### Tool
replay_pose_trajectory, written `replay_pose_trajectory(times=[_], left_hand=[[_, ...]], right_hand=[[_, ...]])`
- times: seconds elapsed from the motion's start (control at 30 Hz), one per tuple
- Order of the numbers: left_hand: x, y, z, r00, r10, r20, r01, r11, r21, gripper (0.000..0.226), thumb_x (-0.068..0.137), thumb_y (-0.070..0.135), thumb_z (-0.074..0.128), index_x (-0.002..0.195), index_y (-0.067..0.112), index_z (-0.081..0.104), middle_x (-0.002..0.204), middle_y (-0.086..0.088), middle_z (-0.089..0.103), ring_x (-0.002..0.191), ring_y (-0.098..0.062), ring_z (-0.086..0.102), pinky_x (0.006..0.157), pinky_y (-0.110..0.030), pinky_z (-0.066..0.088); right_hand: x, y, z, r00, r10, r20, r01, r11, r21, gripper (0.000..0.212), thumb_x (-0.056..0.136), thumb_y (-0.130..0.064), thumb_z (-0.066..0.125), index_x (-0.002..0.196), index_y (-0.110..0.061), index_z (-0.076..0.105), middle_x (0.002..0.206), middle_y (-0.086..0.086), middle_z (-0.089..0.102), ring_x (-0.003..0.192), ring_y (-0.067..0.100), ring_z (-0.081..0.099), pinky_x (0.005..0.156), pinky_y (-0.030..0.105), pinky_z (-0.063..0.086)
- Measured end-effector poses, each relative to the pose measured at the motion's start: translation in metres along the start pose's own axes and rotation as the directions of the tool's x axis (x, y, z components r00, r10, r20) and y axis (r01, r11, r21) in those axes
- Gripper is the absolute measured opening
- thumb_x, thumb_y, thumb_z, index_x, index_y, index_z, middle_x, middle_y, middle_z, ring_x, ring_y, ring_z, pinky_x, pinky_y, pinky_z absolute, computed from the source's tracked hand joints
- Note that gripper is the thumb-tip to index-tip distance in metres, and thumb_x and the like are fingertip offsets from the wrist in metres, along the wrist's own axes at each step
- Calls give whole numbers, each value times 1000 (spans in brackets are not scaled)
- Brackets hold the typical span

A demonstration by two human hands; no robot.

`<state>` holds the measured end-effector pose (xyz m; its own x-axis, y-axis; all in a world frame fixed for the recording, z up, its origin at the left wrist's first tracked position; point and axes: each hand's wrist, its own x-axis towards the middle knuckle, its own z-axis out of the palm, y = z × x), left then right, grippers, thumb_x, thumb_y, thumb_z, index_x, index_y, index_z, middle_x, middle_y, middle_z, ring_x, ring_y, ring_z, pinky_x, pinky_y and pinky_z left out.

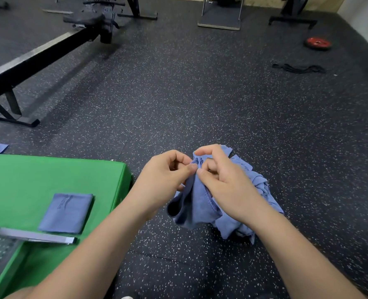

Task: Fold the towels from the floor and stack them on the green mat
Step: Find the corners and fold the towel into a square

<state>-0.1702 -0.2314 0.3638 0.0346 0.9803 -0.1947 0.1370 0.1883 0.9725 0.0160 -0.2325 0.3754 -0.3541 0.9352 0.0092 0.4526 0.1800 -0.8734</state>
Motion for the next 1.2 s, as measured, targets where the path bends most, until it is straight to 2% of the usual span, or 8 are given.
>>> replay_pose_trajectory(times=[0.23, 0.37, 0.6, 0.77, 0.83, 0.97, 1.13, 1.2], left_hand=[[-2, 1, -2, 1000, 26, -13, -26, 999, 24, 11, 101, 23, 75, 96, 14, 74, 69, 3, 61, 63, -13, 50, 62, -28, 47], [-5, 4, -2, 998, 63, 24, -65, 995, 76, 12, 101, 33, 74, 96, 23, 76, 84, -15, 72, 71, -14, 56, 70, -35, 49], [-12, 12, 0, 992, 121, 48, -129, 967, 219, 20, 89, 21, 82, 105, 28, 72, 90, -3, 71, 74, -9, 59, 71, -26, 47], [-10, 8, 2, 982, 177, 64, -188, 941, 282, 36, 83, 15, 83, 111, 33, 71, 96, 4, 73, 87, -21, 67, 82, -37, 54], [-8, 9, -2, 982, 165, 93, -184, 949, 256, 36, 84, 13, 77, 113, 33, 74, 95, 3, 74, 81, -16, 66, 78, -34, 53], [-6, 12, -6, 983, 160, 87, -175, 961, 216, 44, 84, -1, 66, 109, 33, 78, 91, 2, 75, 71, -12, 59, 69, -32, 48], [-7, 18, -9, 976, 195, 95, -208, 964, 164, 36, 81, 3, 66, 105, 28, 74, 92, 4, 75, 76, -9, 62, 69, -30, 49], [-6, 19, -12, 972, 213, 102, -228, 959, 171, 31, 78, 9, 65, 103, 26, 70, 94, 3, 75, 80, -13, 65, 74, -32, 52]], right_hand=[[0, -2, 2, 1000, -22, 20, 22, 1000, -1, 29, 108, -13, 53, 130, -33, 50, 66, -11, 48, 64, 6, 44, 69, 31, 38], [0, -3, 0, 1000, -2, 16, 1, 998, 57, 34, 109, -12, 47, 131, -38, 49, 74, -1, 52, 73, 13, 53, 84, 50, 50], [3, 1, 1, 999, 40, -15, -36, 981, 190, 41, 98, -22, 49, 133, -43, 43, 86, 2, 71, 79, 26, 64, 93, 64, 53], [3, -1, -2, 1000, 18, -22, -14, 989, 146, 42, 101, -14, 50, 133, -41, 43, 88, 2, 73, 85, 21, 67, 95, 62, 53], [3, 0, -4, 999, 4, -44, 0, 996, 94, 43, 101, -11, 55, 131, -40, 44, 87, 1, 73, 88, 15, 71, 94, 59, 54], [3, 5, -11, 997, -8, -76, 0, 995, -99, 36, 96, -18, 70, 122, -39, 55, 81, -5, 66, 71, 12, 61, 77, 42, 54], [7, 12, -20, 996, -48, -74, 32, 978, -204, 11, 93, -39, 80, 101, -38, 72, 103, -16, 54, 100, 3, 59, 82, 19, 41], [9, 12, -24, 996, -77, -53, 67, 982, -179, 6, 97, -35, 77, 98, -34, 71, 107, -17, 57, 105, 4, 60, 88, 23, 44]])
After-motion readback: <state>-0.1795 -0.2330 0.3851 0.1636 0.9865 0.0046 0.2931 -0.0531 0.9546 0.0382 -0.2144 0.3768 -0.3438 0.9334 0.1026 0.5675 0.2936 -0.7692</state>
